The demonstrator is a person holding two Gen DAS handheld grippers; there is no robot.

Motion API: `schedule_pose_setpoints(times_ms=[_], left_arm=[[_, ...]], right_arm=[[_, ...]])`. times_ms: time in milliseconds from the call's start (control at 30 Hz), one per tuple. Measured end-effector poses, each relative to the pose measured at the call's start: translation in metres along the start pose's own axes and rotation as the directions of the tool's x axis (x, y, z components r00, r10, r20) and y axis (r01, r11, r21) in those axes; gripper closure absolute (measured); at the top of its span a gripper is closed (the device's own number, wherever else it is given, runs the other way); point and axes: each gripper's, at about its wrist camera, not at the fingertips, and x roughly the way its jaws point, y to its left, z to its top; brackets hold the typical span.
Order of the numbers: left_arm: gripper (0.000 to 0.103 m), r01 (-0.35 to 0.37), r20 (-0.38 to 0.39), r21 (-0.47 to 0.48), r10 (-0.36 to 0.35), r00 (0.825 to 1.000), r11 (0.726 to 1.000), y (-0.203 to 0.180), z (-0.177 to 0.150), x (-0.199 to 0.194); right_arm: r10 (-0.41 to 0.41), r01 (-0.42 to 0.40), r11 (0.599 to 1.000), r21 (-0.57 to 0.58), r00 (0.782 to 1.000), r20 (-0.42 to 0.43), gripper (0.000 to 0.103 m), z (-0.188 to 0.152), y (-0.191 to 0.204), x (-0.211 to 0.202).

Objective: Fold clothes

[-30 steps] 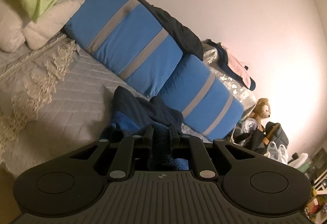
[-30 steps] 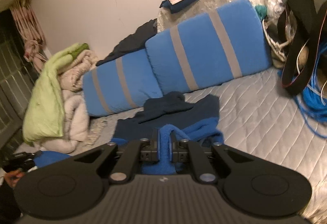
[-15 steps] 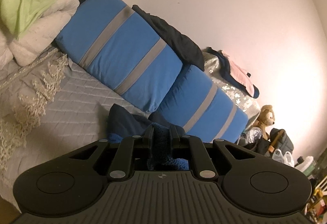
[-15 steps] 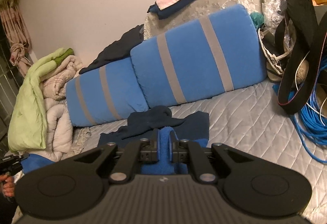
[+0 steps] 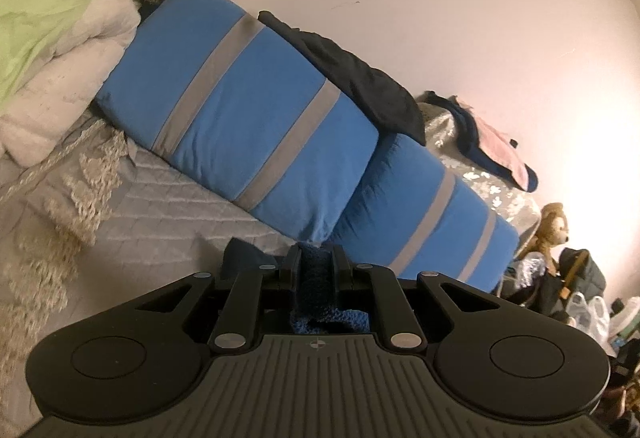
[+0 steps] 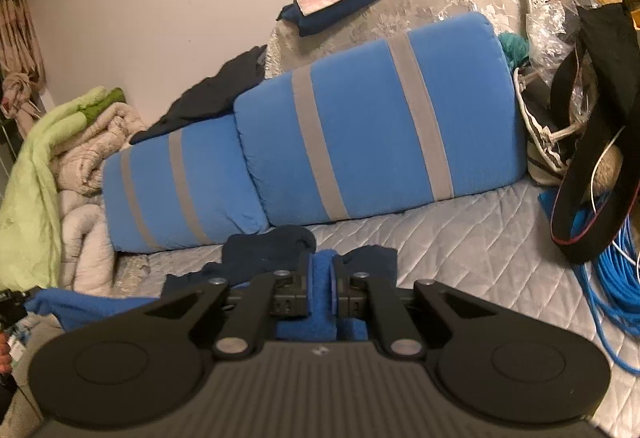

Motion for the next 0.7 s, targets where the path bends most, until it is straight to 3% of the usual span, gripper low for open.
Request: schedule_pose_setpoints(times_ms=[333, 700], left_arm=[[0.088, -0.106, -0.032, 0.006, 0.106, 0.994, 0.994, 0.008, 0.014, 0.071], [0.088, -0.206, -0.13, 0.032, 0.208, 0.969, 0.978, 0.026, 0.016, 0.148]], right_arm=[[-0.074, 0.073, 0.997, -0.014, 0.997, -0.033, 0.094, 0.014, -0.017, 0.069], [-0.144, 0.143, 0.99, -0.018, 0.983, -0.114, 0.094, 0.005, -0.049, 0.159]])
